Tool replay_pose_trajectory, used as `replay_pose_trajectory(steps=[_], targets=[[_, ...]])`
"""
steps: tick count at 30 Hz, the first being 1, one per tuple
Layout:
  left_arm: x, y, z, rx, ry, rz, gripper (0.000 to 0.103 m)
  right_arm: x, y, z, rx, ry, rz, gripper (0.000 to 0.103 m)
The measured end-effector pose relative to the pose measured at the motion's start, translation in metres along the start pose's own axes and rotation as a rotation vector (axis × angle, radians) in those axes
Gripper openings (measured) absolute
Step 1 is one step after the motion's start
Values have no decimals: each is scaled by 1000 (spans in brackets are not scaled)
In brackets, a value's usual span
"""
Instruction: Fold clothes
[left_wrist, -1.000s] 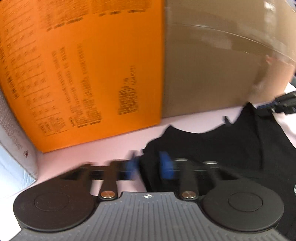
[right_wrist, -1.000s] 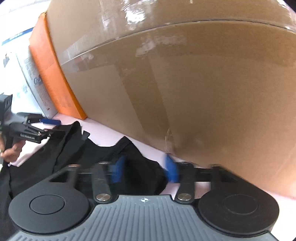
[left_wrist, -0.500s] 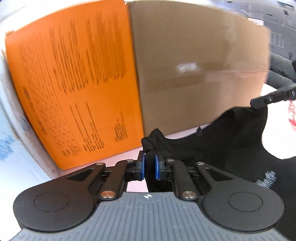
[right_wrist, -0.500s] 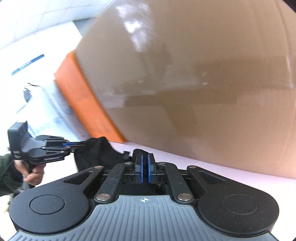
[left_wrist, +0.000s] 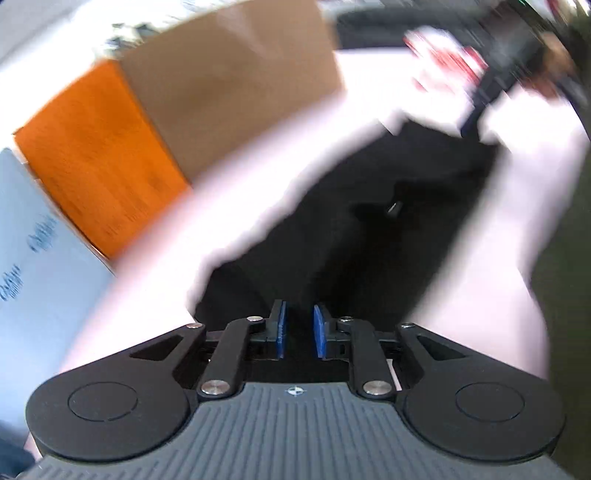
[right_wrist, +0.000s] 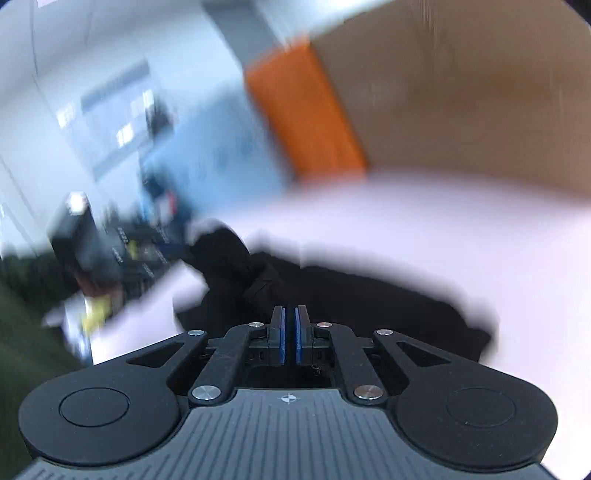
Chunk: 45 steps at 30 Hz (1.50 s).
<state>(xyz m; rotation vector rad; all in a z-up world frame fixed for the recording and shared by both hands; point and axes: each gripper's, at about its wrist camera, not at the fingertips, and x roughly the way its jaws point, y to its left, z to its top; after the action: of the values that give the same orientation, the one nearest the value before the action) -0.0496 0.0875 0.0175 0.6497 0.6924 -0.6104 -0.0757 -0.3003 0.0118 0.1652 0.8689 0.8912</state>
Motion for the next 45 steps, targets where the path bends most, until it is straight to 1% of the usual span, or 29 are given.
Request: replay_pose_trajectory(steps=[1,2,4,5,7,8,9,11,13,14,15,18,19,21,24,25,26,28,30,32,35,36,38,39,40,41,42,43,45], targets=[[-6,-14,-10,45,34,-14,16,2,2,-15,-3,39,-29,17],[-11,-20,-17,55,51,-13,16,1,4,-28,-1,55,-58,28],[-20,-31,-29,73,86,-10,20,-4,8,-44,31,35,-76,38],[-22,-31,-32,61,90,3,25,-5,11,-45,39,15,-79,40],[-25,-24,-31,2,74,48,34,-4,16,-44,51,-26,-85,42],[-22,-19,-29,-46,61,73,43,-1,18,-42,47,-47,-92,44],[-20,-10,-24,-103,44,95,50,2,20,-39,41,-67,-101,47],[-16,4,-14,-234,3,143,54,5,22,-33,31,-106,-136,60],[-1,17,0,-368,-24,175,54,20,27,-20,26,-136,-204,65],[7,23,9,-427,-33,187,54,26,26,-14,31,-149,-244,65],[20,27,20,-458,-22,212,54,31,24,-8,37,-162,-283,65],[61,38,53,-549,11,289,53,50,12,7,68,-186,-338,64],[74,40,60,-552,40,320,53,57,8,12,79,-186,-356,61],[97,41,73,-560,95,372,52,72,1,23,100,-186,-390,60],[119,44,73,-553,180,445,52,92,-11,32,126,-149,-430,54],[128,45,72,-539,206,477,52,98,-11,33,103,-129,-449,49],[131,47,70,-522,212,511,54,104,-11,34,69,-108,-470,35],[139,51,67,-485,225,579,55,115,-9,35,-21,-63,-526,15],[147,63,65,-495,268,636,55,116,-9,35,-83,-33,-564,14],[157,79,59,-527,325,687,55,111,-13,35,-95,-20,-598,14],[154,97,51,-572,348,708,55,102,-18,33,-108,-7,-621,15],[148,102,49,-593,351,707,54,98,-19,32,-97,-10,-621,15],[122,108,43,-666,289,666,54,83,-14,28,-86,-32,-622,17],[107,109,38,-695,245,627,56,73,-10,24,-83,-50,-608,20],[90,108,31,-710,194,568,58,62,-5,20,-75,-72,-565,25],[74,106,24,-725,142,509,64,50,-1,15,-62,-96,-495,36],[56,100,15,-724,90,441,68,39,3,8,-49,-118,-415,40],[41,92,7,-715,52,385,69,30,7,1,-38,-131,-339,43],[13,67,-8,-664,-9,271,69,17,13,-15,-3,-114,-220,43]])
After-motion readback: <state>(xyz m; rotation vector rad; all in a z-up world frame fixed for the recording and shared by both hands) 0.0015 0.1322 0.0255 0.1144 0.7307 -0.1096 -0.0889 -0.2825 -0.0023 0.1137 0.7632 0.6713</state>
